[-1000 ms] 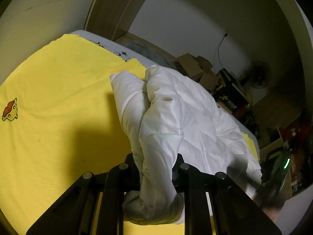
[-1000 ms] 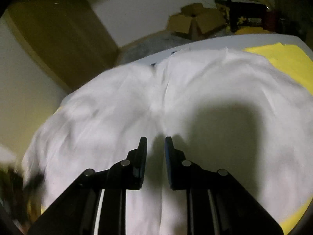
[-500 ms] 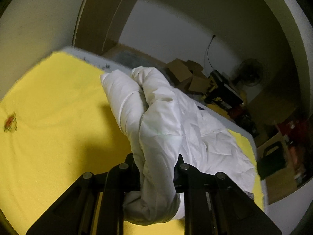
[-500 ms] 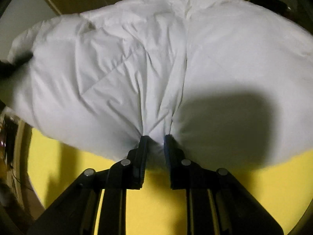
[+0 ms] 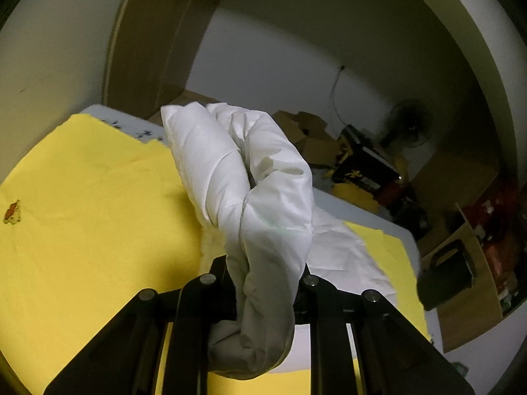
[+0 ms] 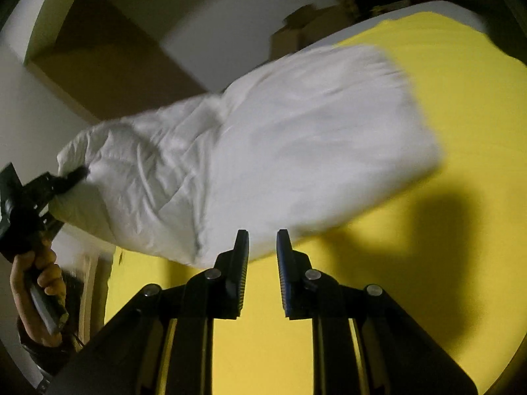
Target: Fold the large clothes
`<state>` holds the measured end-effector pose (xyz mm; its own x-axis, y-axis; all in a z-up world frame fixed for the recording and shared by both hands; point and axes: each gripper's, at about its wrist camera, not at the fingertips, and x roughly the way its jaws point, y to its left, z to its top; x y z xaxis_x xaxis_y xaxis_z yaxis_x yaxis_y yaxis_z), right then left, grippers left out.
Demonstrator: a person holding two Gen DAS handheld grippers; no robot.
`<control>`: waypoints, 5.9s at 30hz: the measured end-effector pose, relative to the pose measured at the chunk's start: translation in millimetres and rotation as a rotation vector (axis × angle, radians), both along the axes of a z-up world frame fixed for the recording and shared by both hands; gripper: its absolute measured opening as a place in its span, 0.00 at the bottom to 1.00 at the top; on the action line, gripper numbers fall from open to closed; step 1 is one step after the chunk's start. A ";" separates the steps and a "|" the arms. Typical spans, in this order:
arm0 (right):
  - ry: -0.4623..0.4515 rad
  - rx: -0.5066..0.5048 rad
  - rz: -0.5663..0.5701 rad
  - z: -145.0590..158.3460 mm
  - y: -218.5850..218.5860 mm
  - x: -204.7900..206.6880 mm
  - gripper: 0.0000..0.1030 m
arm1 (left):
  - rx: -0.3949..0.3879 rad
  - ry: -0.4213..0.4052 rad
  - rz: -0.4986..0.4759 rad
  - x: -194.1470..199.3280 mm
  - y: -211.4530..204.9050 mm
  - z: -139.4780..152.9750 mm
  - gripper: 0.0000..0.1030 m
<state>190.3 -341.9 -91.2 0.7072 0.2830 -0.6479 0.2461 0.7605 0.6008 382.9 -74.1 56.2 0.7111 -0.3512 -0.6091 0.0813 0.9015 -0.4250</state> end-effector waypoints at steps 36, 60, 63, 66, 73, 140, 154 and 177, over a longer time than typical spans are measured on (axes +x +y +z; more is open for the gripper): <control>0.070 -0.004 -0.109 -27.5 -50.2 -87.5 0.22 | 0.285 0.147 -0.486 10.3 -291.2 -153.7 0.41; 0.034 -0.023 -0.087 43.6 -15.8 60.5 0.70 | -0.163 -0.148 -0.243 -89.2 22.1 -13.0 1.00; 0.112 -0.125 -0.075 39.1 -2.0 114.4 0.70 | -0.178 -0.105 -0.188 -90.2 44.6 -24.0 1.00; 0.178 -0.112 -0.131 22.7 -12.3 140.9 0.44 | -0.199 -0.055 -0.162 -88.1 61.4 -34.7 1.00; -0.083 -0.136 -0.157 61.9 -12.2 81.8 0.20 | -0.205 0.018 -0.141 -67.2 71.8 -59.9 1.00; -0.085 0.002 -0.119 -26.7 -77.2 66.2 0.42 | 0.270 0.156 -0.214 166.0 -151.5 -155.7 1.00; -0.029 -0.304 -0.044 74.7 -53.0 189.5 0.18 | 0.245 0.092 -0.250 71.2 -81.6 -73.6 1.00; 0.053 -0.128 -0.083 -57.6 -162.2 220.6 0.00 | 0.197 0.242 -0.233 72.1 -46.7 -105.7 1.00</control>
<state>410.9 -504.1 -148.8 0.6887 0.1380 -0.7118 0.3400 0.8056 0.4852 455.0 -120.8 -49.5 0.4539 -0.3463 -0.8210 0.2121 0.9369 -0.2779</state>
